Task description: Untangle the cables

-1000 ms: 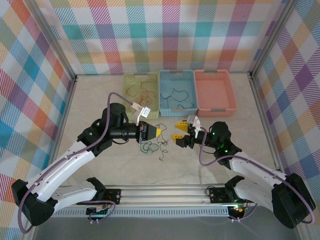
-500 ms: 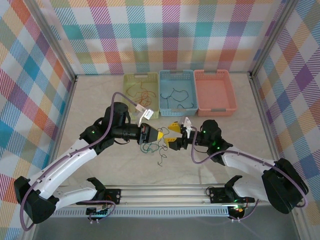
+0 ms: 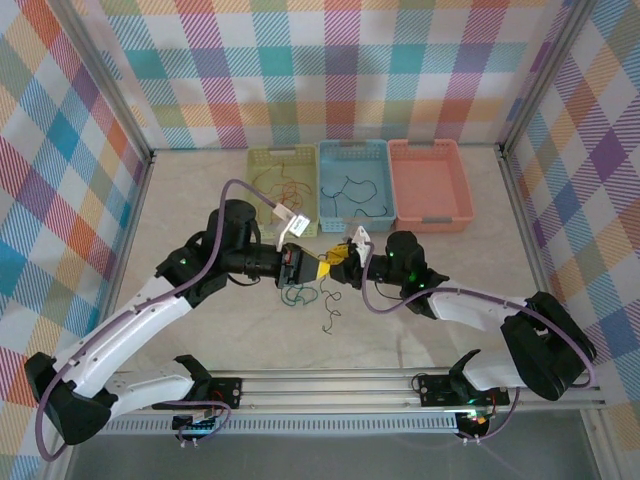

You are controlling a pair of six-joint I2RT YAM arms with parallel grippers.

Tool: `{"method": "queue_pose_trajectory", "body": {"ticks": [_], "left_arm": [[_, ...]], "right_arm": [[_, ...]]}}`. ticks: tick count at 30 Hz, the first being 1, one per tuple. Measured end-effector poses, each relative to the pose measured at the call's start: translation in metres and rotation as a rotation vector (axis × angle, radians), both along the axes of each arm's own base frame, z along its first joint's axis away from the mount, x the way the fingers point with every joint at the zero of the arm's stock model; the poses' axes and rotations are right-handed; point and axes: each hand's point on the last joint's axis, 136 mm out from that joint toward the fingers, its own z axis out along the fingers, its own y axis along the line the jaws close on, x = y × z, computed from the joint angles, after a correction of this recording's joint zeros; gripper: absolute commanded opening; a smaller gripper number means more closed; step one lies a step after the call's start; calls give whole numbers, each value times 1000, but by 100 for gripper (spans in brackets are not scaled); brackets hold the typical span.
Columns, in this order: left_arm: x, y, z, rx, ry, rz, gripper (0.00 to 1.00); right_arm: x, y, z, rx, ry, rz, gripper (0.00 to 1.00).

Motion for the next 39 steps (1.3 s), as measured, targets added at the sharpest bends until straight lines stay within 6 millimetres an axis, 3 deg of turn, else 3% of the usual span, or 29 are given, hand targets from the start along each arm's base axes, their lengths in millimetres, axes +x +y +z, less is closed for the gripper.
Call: {"method": "queue_pose_trajectory", "body": {"ticks": [4,12,13,15,16,20,25,31,36,39], "left_arm": [[-7,12,30,-40,-71,31,0],[-16,39,89,-135,-210,139,0],[-16,42,93,-137,-218,153,0],[-13,46,102,-138,-233,186,0],[-12,47,107,-141,-240,198,0],[1,50,132,-152,-289,265,0],[38,47,146,-110,-342,393,0],[103,21,138,-2,-355,506,0],[160,-4,124,86,-364,558,0],[193,-8,113,118,-354,593,0]], "right_arm": [[8,-5,-6,-24,7,-55,26],[23,-18,-8,-58,-5,-165,12],[26,-20,-9,-60,-5,-178,15],[32,-26,-12,-67,10,-217,40],[36,-29,-13,-72,16,-237,47],[50,-44,-19,-89,29,-328,63],[70,-78,-37,-131,76,-509,67],[87,-130,-57,-147,148,-736,66],[87,-144,-63,-134,178,-801,66],[88,-147,-62,-130,178,-821,66]]}}
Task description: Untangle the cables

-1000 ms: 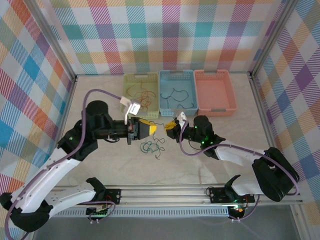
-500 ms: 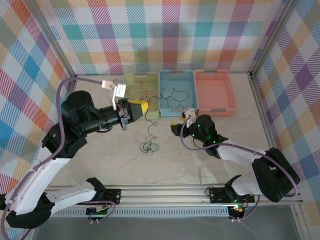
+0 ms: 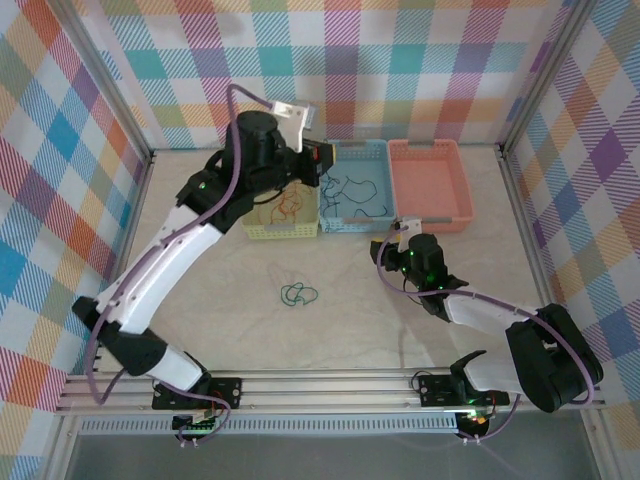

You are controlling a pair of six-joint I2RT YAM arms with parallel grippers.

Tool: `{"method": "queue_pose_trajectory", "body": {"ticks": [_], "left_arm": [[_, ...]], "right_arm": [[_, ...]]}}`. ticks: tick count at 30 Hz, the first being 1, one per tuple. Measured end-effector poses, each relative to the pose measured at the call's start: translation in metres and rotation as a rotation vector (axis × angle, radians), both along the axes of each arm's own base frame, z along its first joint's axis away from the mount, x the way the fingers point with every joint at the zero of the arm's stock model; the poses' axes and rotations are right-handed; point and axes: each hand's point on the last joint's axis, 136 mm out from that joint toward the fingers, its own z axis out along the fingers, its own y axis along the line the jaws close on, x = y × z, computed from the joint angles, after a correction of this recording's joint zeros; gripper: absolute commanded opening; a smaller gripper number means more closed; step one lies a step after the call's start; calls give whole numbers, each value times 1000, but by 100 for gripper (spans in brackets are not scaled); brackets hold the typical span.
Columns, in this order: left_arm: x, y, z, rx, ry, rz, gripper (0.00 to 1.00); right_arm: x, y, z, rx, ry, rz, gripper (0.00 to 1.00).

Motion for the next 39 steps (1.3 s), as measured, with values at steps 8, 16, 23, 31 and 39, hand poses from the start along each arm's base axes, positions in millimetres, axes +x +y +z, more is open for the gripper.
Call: {"method": "queue_pose_trajectory", "body": {"ticks": [8,16,23,31,39], "left_arm": [[96,-10,-25,1,31,81,0],[182,-40,-99,19,116,101,0],[220,-56,-234,117,303,91,24],[211,-49,-276,145,443,72,52],[146,-20,-161,77,361,46,53]], "right_arm": [[0,-2,-1,7,4,-10,65],[0,-2,-1,15,8,-11,65],[-1,0,-3,16,17,-1,65],[0,6,-13,11,59,29,65],[-1,29,-15,49,96,145,62]]}}
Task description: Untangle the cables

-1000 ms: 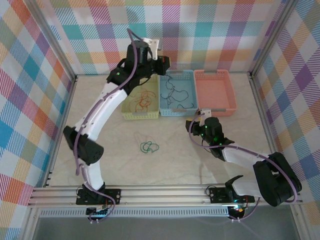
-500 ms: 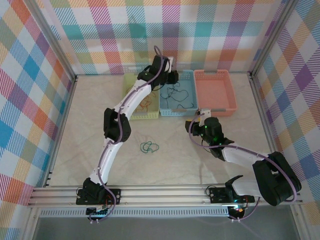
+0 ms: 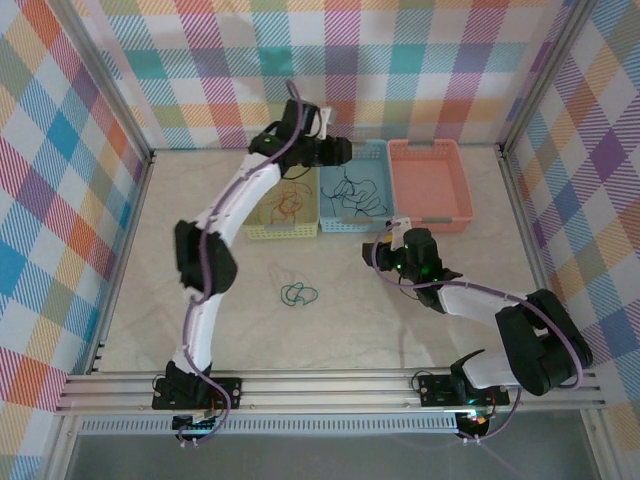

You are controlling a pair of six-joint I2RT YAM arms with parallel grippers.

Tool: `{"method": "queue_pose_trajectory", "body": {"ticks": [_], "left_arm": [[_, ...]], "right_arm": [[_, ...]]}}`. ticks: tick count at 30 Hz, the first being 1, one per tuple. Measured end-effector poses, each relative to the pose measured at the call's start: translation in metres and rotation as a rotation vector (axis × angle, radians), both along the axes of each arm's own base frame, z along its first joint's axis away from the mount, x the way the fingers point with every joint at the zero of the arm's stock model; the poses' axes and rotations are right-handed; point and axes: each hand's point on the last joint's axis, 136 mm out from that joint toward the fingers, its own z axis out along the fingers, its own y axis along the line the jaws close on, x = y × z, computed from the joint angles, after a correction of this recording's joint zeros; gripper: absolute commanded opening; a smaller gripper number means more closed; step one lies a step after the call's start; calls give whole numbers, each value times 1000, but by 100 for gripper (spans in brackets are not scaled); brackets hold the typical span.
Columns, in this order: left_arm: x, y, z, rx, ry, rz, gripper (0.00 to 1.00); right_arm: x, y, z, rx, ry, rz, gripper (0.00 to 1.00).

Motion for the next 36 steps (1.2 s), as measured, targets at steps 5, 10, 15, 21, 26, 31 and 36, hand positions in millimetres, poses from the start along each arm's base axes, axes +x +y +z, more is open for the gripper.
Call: {"method": "queue_pose_trajectory", "body": {"ticks": [5,10,15,21,26,31,36], "left_arm": [[-97,52,74,-134,-134,33,56],[-184,99,53,-220,-155,72,57],[-233,135,-34,-179,-28,157,62],[-268,166,-62,-174,-11,230,63],[-273,171,-62,-174,-19,244,63],[-272,171,-65,-168,-12,248,64],[-272,171,-71,-160,-1,248,64]], "right_arm": [[-11,23,-4,43,28,140,61],[-22,58,0,71,31,313,61],[-53,110,16,45,-43,561,63],[-84,148,6,-37,-58,773,65],[-98,166,-17,-120,-1,881,65],[-111,173,-32,-181,41,948,65],[-118,180,-45,-233,82,995,63]]}}
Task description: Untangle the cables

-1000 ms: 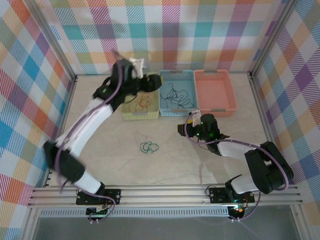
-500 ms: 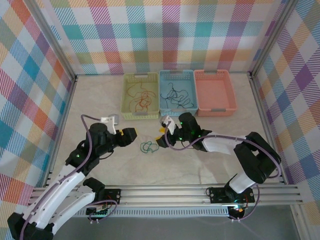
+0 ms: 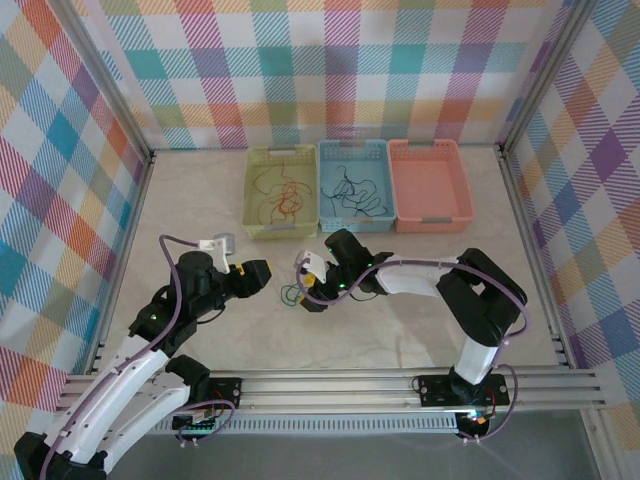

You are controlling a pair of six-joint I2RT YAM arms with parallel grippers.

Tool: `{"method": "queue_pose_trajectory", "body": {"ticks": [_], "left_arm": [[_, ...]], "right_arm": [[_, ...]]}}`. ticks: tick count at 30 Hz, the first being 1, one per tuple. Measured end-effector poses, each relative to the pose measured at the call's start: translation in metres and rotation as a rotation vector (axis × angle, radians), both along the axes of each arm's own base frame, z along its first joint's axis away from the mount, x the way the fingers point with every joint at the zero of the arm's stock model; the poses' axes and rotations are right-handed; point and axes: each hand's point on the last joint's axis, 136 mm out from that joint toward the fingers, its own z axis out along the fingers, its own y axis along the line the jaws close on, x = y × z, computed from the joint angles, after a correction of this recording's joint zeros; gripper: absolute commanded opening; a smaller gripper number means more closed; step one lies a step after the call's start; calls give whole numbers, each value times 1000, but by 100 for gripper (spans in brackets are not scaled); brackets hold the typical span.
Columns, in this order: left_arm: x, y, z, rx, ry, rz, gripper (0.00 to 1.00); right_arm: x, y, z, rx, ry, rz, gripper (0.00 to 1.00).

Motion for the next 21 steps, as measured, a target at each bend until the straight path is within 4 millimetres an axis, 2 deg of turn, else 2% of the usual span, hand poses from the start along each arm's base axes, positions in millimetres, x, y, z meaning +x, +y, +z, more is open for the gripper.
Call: {"method": "queue_pose_trajectory", "body": {"ticks": [3,7,10,13,15,21], "left_arm": [[0,0,-1,1,2,0,64],[-1,0,-5,5,10,0,64],[-1,1,-10,10,18,0,64],[-1,1,-11,11,21,0,64],[-1,1,-11,11,21,0,64],[-1,0,-11,7,27,3,68]], "right_arm": [[-5,3,-4,-24,-2,25,60],[-9,4,-9,-47,6,46,47],[-9,5,-12,-62,8,60,32],[-10,5,-13,-69,11,66,11],[-10,5,-13,-70,2,72,2],[-15,-8,-3,-28,-70,59,0]]}}
